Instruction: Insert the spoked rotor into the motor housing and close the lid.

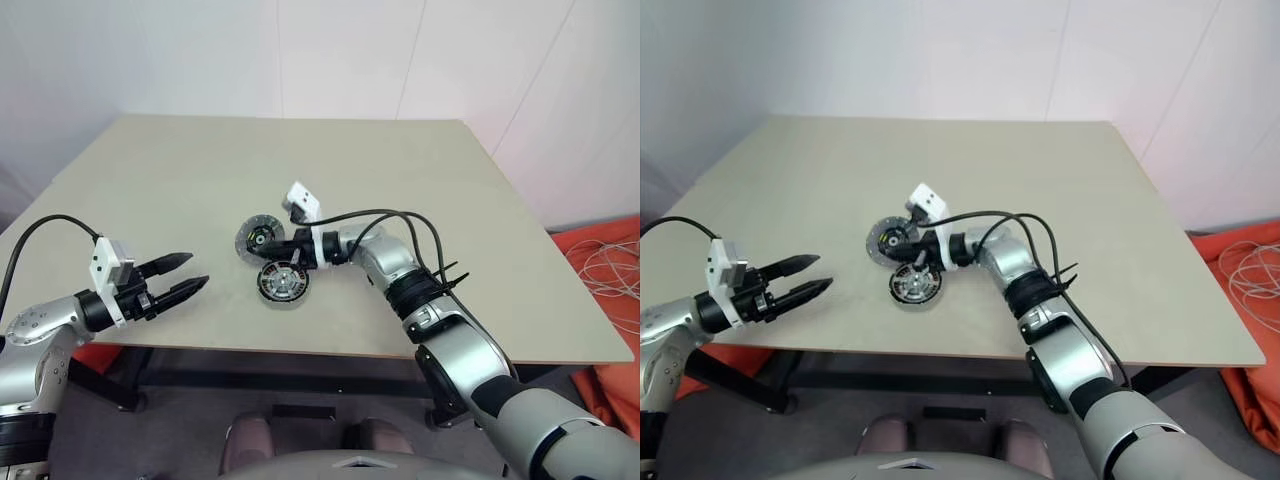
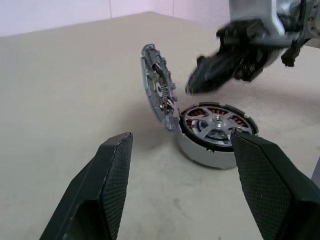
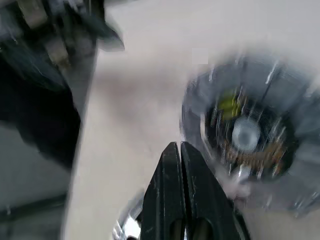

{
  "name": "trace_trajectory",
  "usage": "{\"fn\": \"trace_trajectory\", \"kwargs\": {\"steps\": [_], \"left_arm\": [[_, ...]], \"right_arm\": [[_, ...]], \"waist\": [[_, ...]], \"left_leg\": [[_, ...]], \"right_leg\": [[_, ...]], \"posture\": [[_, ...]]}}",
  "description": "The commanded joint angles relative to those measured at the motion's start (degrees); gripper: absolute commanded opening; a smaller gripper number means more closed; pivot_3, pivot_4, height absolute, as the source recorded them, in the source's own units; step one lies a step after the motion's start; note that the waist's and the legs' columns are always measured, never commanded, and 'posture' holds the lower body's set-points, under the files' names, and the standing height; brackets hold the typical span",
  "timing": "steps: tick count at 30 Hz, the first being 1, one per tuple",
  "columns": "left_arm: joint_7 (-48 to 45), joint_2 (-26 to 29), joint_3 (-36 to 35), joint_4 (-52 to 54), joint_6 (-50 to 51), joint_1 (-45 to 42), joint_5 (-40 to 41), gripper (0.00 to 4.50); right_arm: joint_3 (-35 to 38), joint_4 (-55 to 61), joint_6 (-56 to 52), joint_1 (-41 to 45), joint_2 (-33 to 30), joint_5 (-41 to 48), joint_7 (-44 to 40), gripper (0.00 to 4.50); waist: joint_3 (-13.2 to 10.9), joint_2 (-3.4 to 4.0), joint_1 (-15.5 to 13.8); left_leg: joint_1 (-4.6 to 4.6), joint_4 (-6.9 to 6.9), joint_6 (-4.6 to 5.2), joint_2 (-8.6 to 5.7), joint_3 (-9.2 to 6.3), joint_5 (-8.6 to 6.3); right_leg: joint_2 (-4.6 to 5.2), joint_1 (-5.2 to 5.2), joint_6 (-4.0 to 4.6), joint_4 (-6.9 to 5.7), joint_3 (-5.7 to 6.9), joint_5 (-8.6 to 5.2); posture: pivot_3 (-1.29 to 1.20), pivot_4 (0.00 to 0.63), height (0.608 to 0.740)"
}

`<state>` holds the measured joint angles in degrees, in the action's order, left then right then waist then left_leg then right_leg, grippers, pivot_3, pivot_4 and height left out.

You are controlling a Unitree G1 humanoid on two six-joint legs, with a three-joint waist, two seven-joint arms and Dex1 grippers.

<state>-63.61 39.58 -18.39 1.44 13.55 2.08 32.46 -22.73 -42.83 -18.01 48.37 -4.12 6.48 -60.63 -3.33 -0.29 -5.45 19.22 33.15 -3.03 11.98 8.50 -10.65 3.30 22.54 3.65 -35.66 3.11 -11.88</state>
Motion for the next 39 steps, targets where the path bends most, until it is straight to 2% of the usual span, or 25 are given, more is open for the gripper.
{"fn": "trace_trajectory", "kwargs": {"steps": [1, 5, 12, 20, 27, 31, 35, 39], "left_arm": [[0.3, 0.9, -2.1, 2.6, -0.5, 0.1, 1.0, 3.34], [0.6, 0.9, -2.4, 3.1, -0.4, 0.8, 1.1, 3.34], [0.5, 0.9, -2.5, 2.8, -0.4, 0.4, 0.9, 3.34], [0.0, 0.9, -1.9, 1.9, -0.4, -0.7, 0.7, 3.34], [-0.7, -0.4, -0.5, 2.1, -0.7, -0.6, 0.8, 3.34], [-0.5, -1.5, 0.0, 2.6, -1.0, 0.1, 0.7, 3.34], [-0.2, -2.9, 0.8, 3.3, -1.3, 1.1, 0.6, 3.34], [-0.3, -3.4, 1.0, 3.0, -1.7, 0.9, 0.3, 3.34]], "right_arm": [[-4.5, -4.9, 5.4, -0.5, -1.1, -6.8, -1.0, 0.05], [-2.2, -7.9, 6.9, 0.6, 0.2, -6.6, -0.1, 0.05], [4.9, -2.8, 5.0, 3.1, 0.5, -2.0, -2.0, 0.05], [4.0, 9.9, 2.9, 3.5, -6.6, -3.2, -8.7, 0.05], [-0.8, 14.3, 10.7, 6.0, -14.4, -8.5, -15.6, 0.05], [-2.6, 14.9, 15.5, 7.2, -16.7, -10.1, -19.3, 0.94], [-5.9, 14.8, 24.8, 7.6, -19.5, -13.3, -23.0, 2.29], [-9.0, 12.9, 41.2, 8.3, -20.0, -18.9, -18.9, 3.70]], "waist": [[0.0, 0.09, 0.1], [0.0, 0.11, 0.1], [-0.1, 0.14, 0.0], [-0.1, 0.06, 0.0], [-0.1, 0.05, 0.1], [-0.1, 0.04, 0.2], [-0.1, 0.04, 0.1], [-0.1, 0.03, 0.1]], "left_leg": [[0.04, 0.00, 0.04, -0.01, 0.01, -0.03], [-0.21, -0.09, 0.04, 0.01, 0.03, -0.04], [-0.38, -0.02, -0.01, 0.01, 0.00, 0.00], [-0.21, 0.01, -0.05, 0.05, 0.01, 0.03], [0.31, -0.02, 0.03, 0.03, 0.03, -0.02], [0.42, -0.02, 0.04, 0.03, 0.04, -0.02], [0.41, 0.01, 0.04, 0.04, 0.04, -0.02], [0.42, 0.08, 0.04, 0.05, 0.04, -0.02]], "right_leg": [[0.01, 0.05, 0.02, 0.01, 0.00, 0.01], [-0.02, -0.22, -0.24, 0.00, -0.02, -0.24], [0.00, -0.27, -0.28, 0.02, -0.03, -0.25], [-0.06, -0.12, -0.26, -0.05, -0.02, -0.24], [-0.07, 0.37, 0.15, -0.04, -0.01, -0.01], [-0.07, 0.48, 0.16, -0.03, 0.00, -0.01], [-0.07, 0.47, 0.14, -0.04, 0.00, -0.01], [-0.08, 0.46, 0.09, -0.04, 0.00, -0.05]], "posture": [[0.00, 0.000, 0.740], [0.00, 0.000, 0.740], [0.00, 0.000, 0.740], [0.00, 0.000, 0.740], [0.00, 0.000, 0.740], [0.00, 0.000, 0.740], [0.00, 0.000, 0.740], [0.00, 0.000, 0.740]]}}
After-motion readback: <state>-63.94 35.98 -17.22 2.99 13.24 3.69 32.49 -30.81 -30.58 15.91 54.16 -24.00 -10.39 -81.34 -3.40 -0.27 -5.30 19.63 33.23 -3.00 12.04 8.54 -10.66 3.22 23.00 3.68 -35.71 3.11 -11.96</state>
